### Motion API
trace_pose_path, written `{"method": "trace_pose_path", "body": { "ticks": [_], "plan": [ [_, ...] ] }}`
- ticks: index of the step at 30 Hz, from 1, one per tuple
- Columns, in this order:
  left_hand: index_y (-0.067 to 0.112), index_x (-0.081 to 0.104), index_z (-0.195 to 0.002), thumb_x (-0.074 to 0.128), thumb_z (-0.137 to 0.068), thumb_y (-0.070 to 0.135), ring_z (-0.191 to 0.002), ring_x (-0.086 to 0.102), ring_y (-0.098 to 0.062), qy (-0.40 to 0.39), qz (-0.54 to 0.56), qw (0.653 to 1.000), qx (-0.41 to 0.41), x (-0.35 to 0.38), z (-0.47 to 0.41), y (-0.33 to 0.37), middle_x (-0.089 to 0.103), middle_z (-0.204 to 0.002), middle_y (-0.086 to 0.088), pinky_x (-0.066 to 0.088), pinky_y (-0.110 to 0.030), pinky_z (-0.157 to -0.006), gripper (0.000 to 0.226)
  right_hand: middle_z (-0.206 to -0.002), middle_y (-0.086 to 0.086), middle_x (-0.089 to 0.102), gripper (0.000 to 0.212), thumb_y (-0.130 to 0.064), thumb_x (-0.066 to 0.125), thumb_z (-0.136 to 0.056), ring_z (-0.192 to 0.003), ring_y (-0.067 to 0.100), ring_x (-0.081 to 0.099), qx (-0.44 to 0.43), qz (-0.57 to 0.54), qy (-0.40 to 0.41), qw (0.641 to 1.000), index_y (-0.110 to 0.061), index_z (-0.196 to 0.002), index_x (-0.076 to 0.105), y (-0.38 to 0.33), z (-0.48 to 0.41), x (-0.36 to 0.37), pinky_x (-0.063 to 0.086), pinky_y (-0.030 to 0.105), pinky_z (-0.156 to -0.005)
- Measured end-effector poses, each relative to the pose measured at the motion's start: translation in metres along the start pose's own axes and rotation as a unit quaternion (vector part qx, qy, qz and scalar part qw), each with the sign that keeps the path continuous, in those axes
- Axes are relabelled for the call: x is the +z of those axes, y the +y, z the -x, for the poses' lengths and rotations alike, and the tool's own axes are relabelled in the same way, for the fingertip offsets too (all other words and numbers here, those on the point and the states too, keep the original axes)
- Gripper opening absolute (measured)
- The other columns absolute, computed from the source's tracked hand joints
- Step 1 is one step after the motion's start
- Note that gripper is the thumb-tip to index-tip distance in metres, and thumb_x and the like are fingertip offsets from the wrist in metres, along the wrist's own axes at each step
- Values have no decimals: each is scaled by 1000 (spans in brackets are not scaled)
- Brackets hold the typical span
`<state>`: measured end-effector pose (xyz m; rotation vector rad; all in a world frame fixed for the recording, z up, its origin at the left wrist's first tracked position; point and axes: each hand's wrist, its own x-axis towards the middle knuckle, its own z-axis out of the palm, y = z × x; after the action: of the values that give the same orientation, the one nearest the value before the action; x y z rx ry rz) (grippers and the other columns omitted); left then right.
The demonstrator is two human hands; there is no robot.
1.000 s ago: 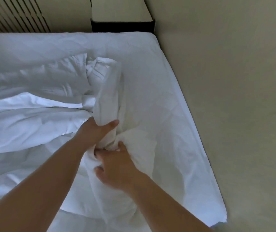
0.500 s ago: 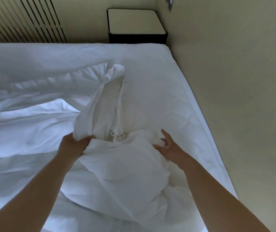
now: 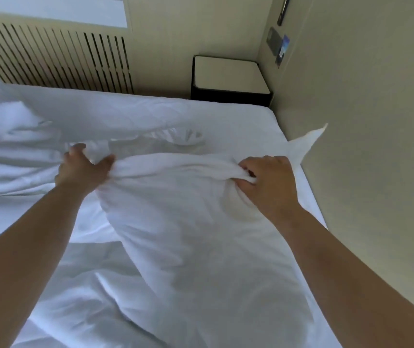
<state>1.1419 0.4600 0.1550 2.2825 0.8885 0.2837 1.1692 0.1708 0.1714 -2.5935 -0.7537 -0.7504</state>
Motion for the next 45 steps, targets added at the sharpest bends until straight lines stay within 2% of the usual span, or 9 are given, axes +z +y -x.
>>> {"method": "trace_pose_path", "body": {
  "ticks": [4,8,12,16,23,26,31,36,45],
  "plan": [
    [24,37,-136,59,-60,62,-131,31,-17,-185,-7,935,302,24,42,21,40,-140,5,14,-30,-111,88,-38,-7,48,23,-44,59,-47,-36,13,49,-76,22,-159,984,-21,-43,55,-22,50,28,30,16,-48],
    [38,32,-137,67,-74,49,-136,26,-9,-489,-267,780,286,72,83,14,43,-137,16,-3,-33,-114,73,-49,-10,26,27,-37,63,-60,-49,13,34,14,-75,-260,963,-12,-51,56,-19,91,37,22,19,-49],
    [25,42,-135,58,-85,42,-135,31,-9,-434,-339,775,312,88,89,-16,47,-137,6,-1,-23,-112,56,-106,-7,44,36,-42,62,-81,-95,12,43,103,-98,-398,906,-15,-105,59,4,98,11,37,21,-77],
    [28,49,-130,52,-90,41,-133,34,-7,-381,-317,783,377,85,88,-29,54,-132,7,6,-15,-108,42,-155,-6,-5,85,-47,59,-82,-142,16,6,76,24,-430,899,-27,-147,8,18,97,5,5,33,-114],
    [29,59,-115,46,-81,60,-111,51,-12,-235,-265,846,398,67,87,-34,65,-99,6,28,-13,-88,48,-141,1,44,59,-47,50,-88,-134,19,34,12,33,-501,865,-17,-137,37,8,47,50,7,34,-114],
    [29,48,-127,48,-68,69,-118,46,-8,-247,-264,870,334,57,86,-43,61,-102,7,23,-15,-97,71,-113,6,62,41,-43,53,-89,-106,23,56,69,-39,-496,864,-9,-113,58,6,36,45,39,28,-84],
    [26,41,-133,52,-86,49,-127,41,-4,-238,-338,852,320,67,79,-43,55,-126,7,-3,-24,-111,54,-63,-7,45,31,-37,59,-87,-58,7,43,141,-110,-454,873,-17,-65,48,32,46,-2,29,18,-51],
    [2,70,-68,82,-61,25,-78,67,-36,-55,-246,873,417,109,92,6,66,-63,-17,18,-64,-99,27,-65,-10,40,38,-47,49,-89,-66,13,45,285,-87,-405,864,-26,-62,33,74,106,-56,28,18,-51],
    [17,70,-89,47,-85,32,-114,45,-18,1,-35,882,471,195,195,242,62,-83,0,-9,-50,-109,28,-87,-6,66,33,-48,38,-92,-80,8,61,561,-238,-196,768,-26,-88,62,120,224,-174,45,18,-67]
  ]
}}
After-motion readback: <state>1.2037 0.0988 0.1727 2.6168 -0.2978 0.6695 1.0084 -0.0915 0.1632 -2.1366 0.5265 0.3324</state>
